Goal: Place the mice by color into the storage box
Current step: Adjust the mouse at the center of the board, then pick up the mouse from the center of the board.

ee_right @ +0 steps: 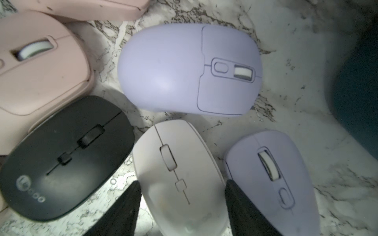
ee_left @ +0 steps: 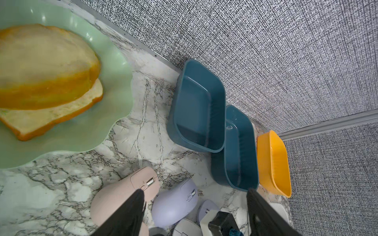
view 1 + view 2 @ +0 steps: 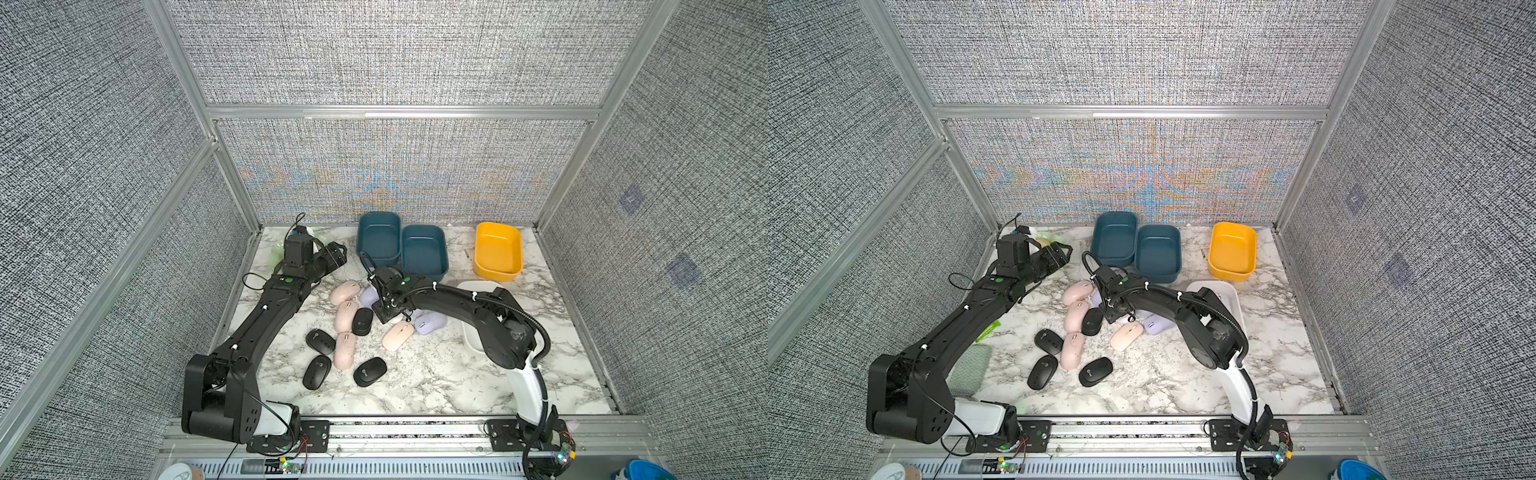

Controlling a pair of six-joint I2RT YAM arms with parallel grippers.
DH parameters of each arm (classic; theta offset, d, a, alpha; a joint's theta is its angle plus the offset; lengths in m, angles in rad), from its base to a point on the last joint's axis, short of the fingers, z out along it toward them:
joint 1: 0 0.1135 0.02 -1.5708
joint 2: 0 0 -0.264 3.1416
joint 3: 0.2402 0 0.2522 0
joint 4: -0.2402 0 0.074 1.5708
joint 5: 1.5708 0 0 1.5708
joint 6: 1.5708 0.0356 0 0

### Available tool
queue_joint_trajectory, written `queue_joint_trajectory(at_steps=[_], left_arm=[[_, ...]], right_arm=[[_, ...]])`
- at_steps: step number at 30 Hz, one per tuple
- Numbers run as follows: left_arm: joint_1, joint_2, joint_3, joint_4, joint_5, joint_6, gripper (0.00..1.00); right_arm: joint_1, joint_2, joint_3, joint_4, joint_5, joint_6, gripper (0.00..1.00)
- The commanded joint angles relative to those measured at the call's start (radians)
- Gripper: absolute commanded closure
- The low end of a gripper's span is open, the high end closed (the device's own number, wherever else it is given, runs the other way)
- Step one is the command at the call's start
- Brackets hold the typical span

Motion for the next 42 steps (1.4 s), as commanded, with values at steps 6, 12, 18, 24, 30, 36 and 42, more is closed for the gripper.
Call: queue_joint_trajectory(at_steps=[6,12,18,24,30,36,42], left_arm=[[0.001,-0.009,-0.003,0.028,0.034,0.0,0.21],[0.001,-0.012,-0.006,0.033,0.039,0.002,0.21],[0.001,-0.006,-0.005,0.035,0.045,0.008,0.21],[0.002,0.009,0.001,0.04,0.078,0.006,0.21],[0.001,0.018,-0.001,0.052,0.114,-0.004,0.21],[0.0,0.033,0.005,0.051,0.134,-0.005,0.21],[0.0,0.028,0.003,0.055,0.136,-0.005,0.21]], right_arm=[[0.043,-0.04,-0.037,-0.038,-0.023,0.053,0.32],[0.04,-0.023,-0.022,-0.051,0.038,0.064,0.28],[0.023,0.03,0.017,-0.053,0.035,0.076,0.27],[0.022,0.035,0.028,-0.054,0.01,0.084,0.32],[0.022,0.004,0.027,-0.055,0.011,0.085,0.37],[0.021,-0.008,0.037,-0.065,0.018,0.083,0.38],[0.02,-0.023,0.016,-0.048,0.044,0.096,0.39]])
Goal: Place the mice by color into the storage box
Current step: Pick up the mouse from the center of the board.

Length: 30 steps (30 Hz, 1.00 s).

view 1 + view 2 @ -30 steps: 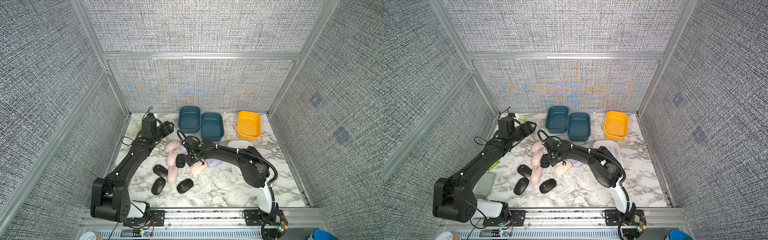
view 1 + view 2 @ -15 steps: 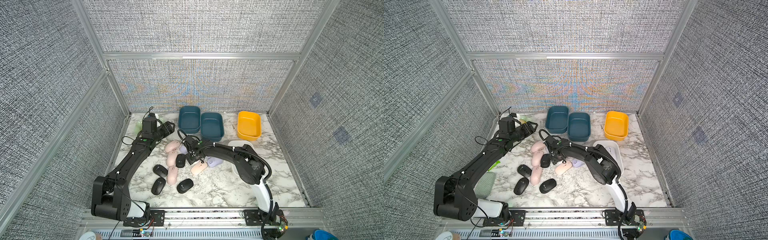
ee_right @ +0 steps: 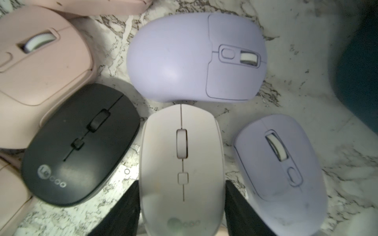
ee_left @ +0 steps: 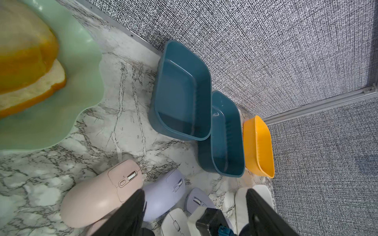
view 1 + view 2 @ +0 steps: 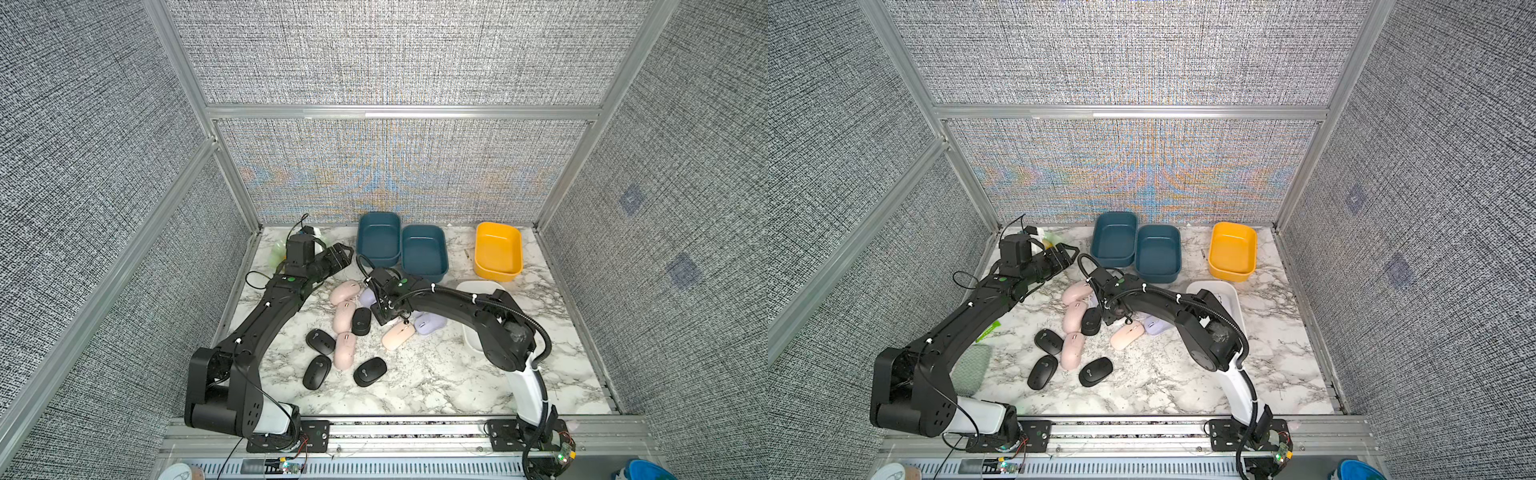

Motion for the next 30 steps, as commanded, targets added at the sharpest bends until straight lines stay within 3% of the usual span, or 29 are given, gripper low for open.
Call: queue_joint_trajectory(at_steps=[1,11,17,30], left_arm=[[0.001,-0.003,0.007,0.019,0.011,0.003,0.21],[-0.001,0.002,0.003,0.034,0.045,-0.006,0.21],[-0.014,0.022,0.009,0.038,0.084,-0.006,0.21],[-0.135,0.056,0.05,-0.004,0.094,0.042,0.21]], right_arm=[[0.0,-0.021,-0.009,0.002,0.022,0.019,0.39],[-0.003,-0.142,-0.07,0.014,0.071,0.059,0.4],[-0.038,-0.304,-0.199,0.013,0.152,0.113,0.4],[-0.303,-0.741,-0.638,-0.102,0.212,0.222,0.4]])
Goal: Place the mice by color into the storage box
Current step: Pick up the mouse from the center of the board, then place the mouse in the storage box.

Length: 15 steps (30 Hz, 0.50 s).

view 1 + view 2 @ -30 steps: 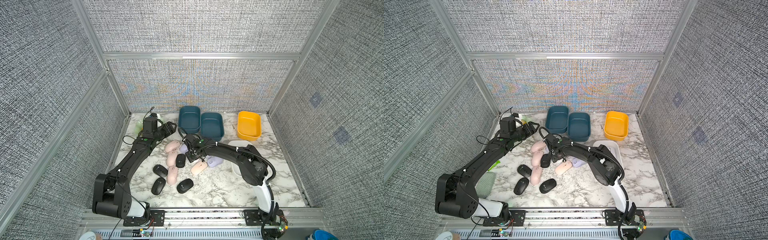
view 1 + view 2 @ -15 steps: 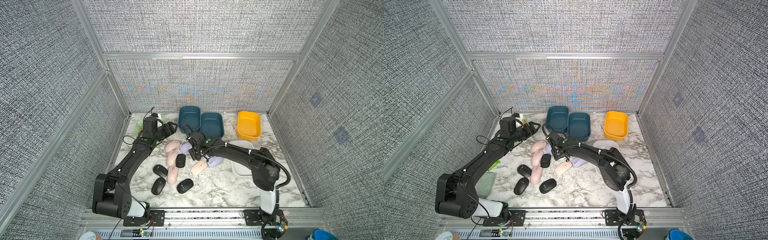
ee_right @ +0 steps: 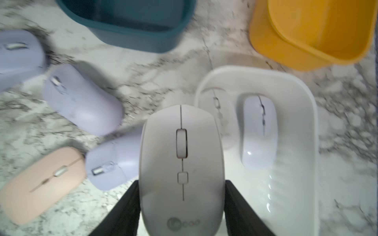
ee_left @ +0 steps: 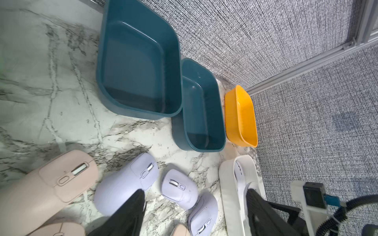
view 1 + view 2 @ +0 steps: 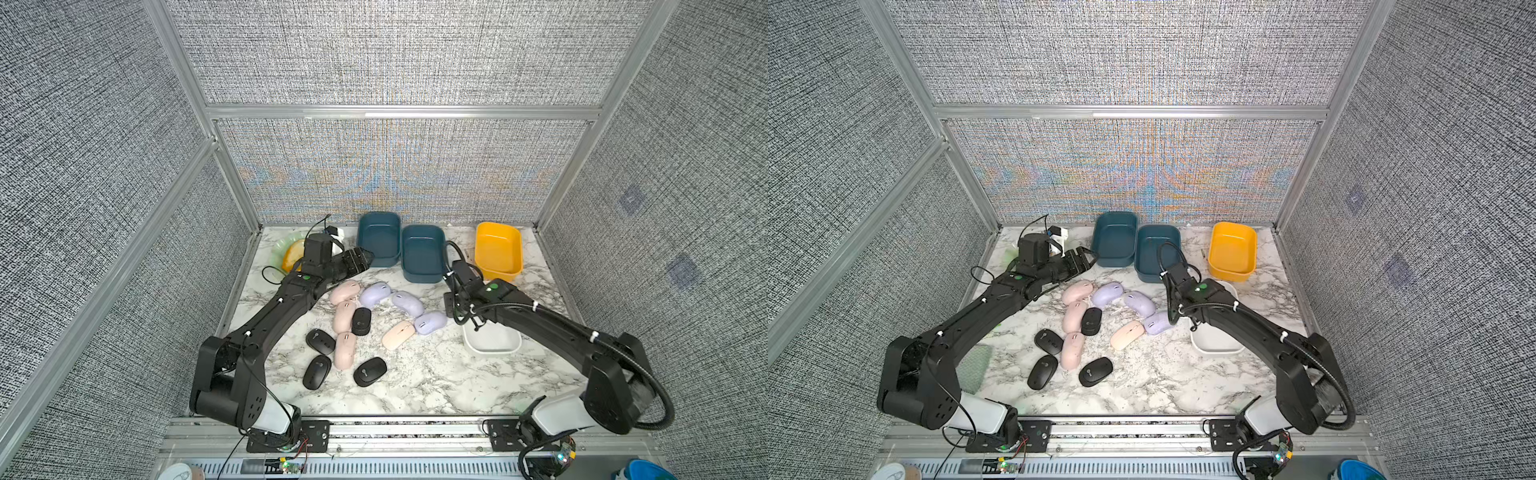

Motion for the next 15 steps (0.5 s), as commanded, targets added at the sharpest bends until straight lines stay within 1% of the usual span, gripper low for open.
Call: queue_joint_trajectory(at_steps=[1,7,15], left_arm=[[-0.016,0.002,0.01,-0.01,0.01,0.029,0.21],[-0.032,0.005,0.013,-0.012,0.005,0.036,0.21],[-0.038,0.008,0.014,-0.016,-0.001,0.041,0.21]], right_arm=[[-0.044,-0.054,-0.068,-0.062,0.024,0.06,0.4],[-0.106,-0.108,-0.207,-0.039,0.03,0.1,0.4],[-0.115,-0.032,-0.252,0.029,-0.047,0.069,0.4]])
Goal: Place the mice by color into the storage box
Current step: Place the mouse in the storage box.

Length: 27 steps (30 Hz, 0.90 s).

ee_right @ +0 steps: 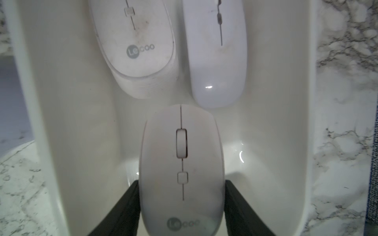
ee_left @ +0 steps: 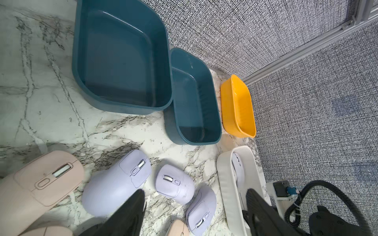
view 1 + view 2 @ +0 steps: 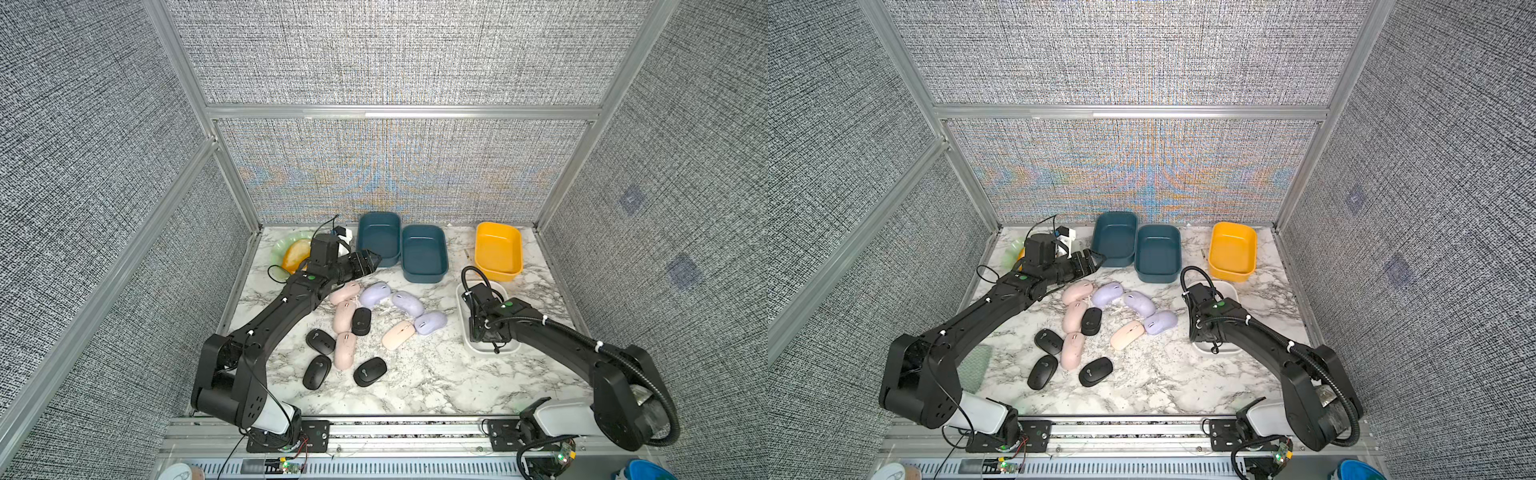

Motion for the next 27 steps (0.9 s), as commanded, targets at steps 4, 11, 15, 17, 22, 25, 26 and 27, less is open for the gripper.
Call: queue_joint_trajectory(at_steps=[4,11,15,17,22,25,26,27], left_arm=[[-0.004,-0.006,0.005,-0.005,-0.003,0.014,0.21],[-0.009,-0.006,0.007,-0.008,-0.012,0.018,0.21],[-0.01,-0.001,0.011,-0.018,-0.022,0.025,0.21],[-0.011,0.0,0.013,-0.018,-0.018,0.025,0.21],[-0.01,0.004,0.015,-0.02,-0.016,0.025,0.21],[-0.011,0.003,0.016,-0.021,-0.013,0.024,0.21],[-0.011,0.003,0.017,-0.022,-0.017,0.026,0.21],[-0.011,0.002,0.016,-0.024,-0.019,0.027,0.21]], right_arm=[[-0.001,0.057,-0.003,0.05,-0.047,-0.028,0.4],[-0.003,0.106,-0.003,0.083,-0.071,-0.05,0.39],[-0.003,0.127,0.007,0.083,-0.065,-0.047,0.38],[-0.002,0.127,0.012,0.08,-0.067,-0.043,0.37],[-0.003,0.124,0.035,0.05,-0.069,-0.035,0.33],[-0.003,0.111,0.037,0.042,-0.071,-0.027,0.32],[-0.002,0.109,0.043,0.035,-0.072,-0.027,0.32],[-0.002,0.104,0.051,0.024,-0.067,-0.027,0.32]])
